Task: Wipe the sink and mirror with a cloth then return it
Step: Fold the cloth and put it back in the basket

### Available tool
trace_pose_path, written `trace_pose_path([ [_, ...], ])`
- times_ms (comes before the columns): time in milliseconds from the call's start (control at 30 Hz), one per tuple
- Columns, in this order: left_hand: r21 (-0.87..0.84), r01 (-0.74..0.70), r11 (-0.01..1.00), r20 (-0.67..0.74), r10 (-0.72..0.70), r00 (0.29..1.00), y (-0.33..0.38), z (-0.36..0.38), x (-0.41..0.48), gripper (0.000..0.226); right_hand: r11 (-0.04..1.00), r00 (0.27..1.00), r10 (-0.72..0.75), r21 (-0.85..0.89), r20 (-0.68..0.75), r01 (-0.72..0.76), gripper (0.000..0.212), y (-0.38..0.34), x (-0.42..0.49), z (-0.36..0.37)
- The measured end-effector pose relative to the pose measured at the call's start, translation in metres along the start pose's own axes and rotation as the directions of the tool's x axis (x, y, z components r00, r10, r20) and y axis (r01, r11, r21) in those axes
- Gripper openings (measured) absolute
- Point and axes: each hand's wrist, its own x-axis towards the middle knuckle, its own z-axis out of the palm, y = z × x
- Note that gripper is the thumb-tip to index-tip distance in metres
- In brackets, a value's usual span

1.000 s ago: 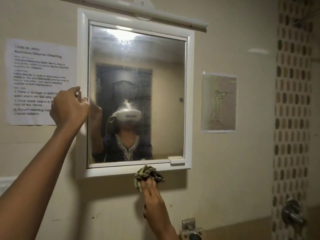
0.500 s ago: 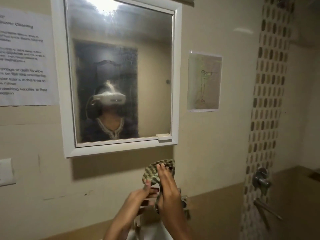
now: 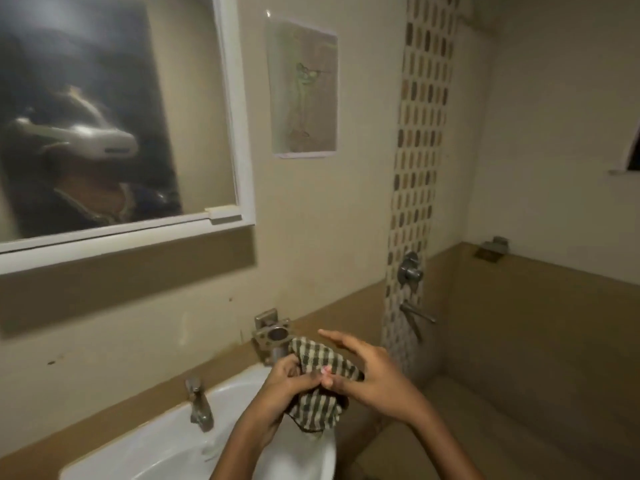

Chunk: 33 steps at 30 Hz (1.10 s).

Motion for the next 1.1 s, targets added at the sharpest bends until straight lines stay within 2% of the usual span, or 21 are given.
trace_pose_path([
  [100, 0.045, 0.028, 0.999, 0.141, -0.034, 0.989, -0.009, 0.028, 0.006, 0.037, 0.998, 0.999, 0.041, -0.05, 0.013, -0.04, 0.067, 0.015, -0.025, -0.023],
  [167, 0.054, 0.021, 0.998, 0.208, -0.032, 0.978, -0.015, 0.052, 0.011, 0.033, 0.991, 0.996, 0.077, -0.11, -0.043, -0.082, 0.064, 0.028, -0.042, -0.042],
  [300, 0.152, -0.111, 0.982, 0.177, 0.083, 0.981, -0.022, 0.112, 0.03, 0.03, 0.963, 0.948, 0.215, -0.108, -0.235, -0.246, 0.041, 0.054, -0.083, -0.093],
  [400, 0.167, -0.238, 0.957, 0.155, 0.213, 0.965, -0.025, 0.17, 0.047, 0.028, 0.947, 0.899, 0.299, -0.012, -0.321, -0.32, 0.03, 0.074, -0.12, -0.142],
  [533, 0.077, -0.379, 0.922, 0.24, 0.352, 0.905, -0.043, 0.285, 0.058, 0.044, 0.903, 0.848, 0.416, 0.26, -0.327, -0.343, 0.02, 0.098, -0.189, -0.217],
  [600, -0.041, -0.328, 0.944, 0.283, 0.326, 0.902, -0.055, 0.343, 0.059, 0.05, 0.861, 0.805, 0.484, 0.349, -0.342, -0.37, 0.022, 0.11, -0.225, -0.252],
  [667, -0.101, -0.238, 0.966, 0.369, 0.258, 0.893, -0.073, 0.406, 0.059, 0.035, 0.831, 0.743, 0.537, 0.403, -0.4, -0.384, 0.027, 0.125, -0.267, -0.289],
  [733, -0.107, -0.174, 0.979, 0.422, 0.203, 0.883, -0.088, 0.466, 0.055, 0.015, 0.795, 0.642, 0.599, 0.446, -0.479, -0.411, 0.033, 0.14, -0.308, -0.323],
  [800, -0.07, -0.096, 0.993, 0.479, 0.118, 0.87, -0.104, 0.529, 0.051, 0.01, 0.743, 0.487, 0.669, 0.528, -0.561, -0.412, 0.038, 0.155, -0.354, -0.356],
  [967, 0.043, 0.065, 0.997, 0.688, -0.077, 0.721, -0.141, 0.673, 0.036, 0.021, 0.665, 0.011, 0.711, 0.668, -0.703, -0.334, 0.045, 0.189, -0.462, -0.425],
  [1033, 0.089, 0.107, 0.99, 0.738, -0.138, 0.66, -0.156, 0.725, 0.028, 0.027, 0.66, -0.129, 0.687, 0.688, -0.715, -0.302, 0.047, 0.199, -0.502, -0.449],
  [1100, 0.12, 0.161, 0.98, 0.771, -0.194, 0.606, -0.164, 0.773, 0.015, 0.032, 0.657, -0.236, 0.64, 0.68, -0.731, -0.325, 0.047, 0.205, -0.539, -0.476],
])
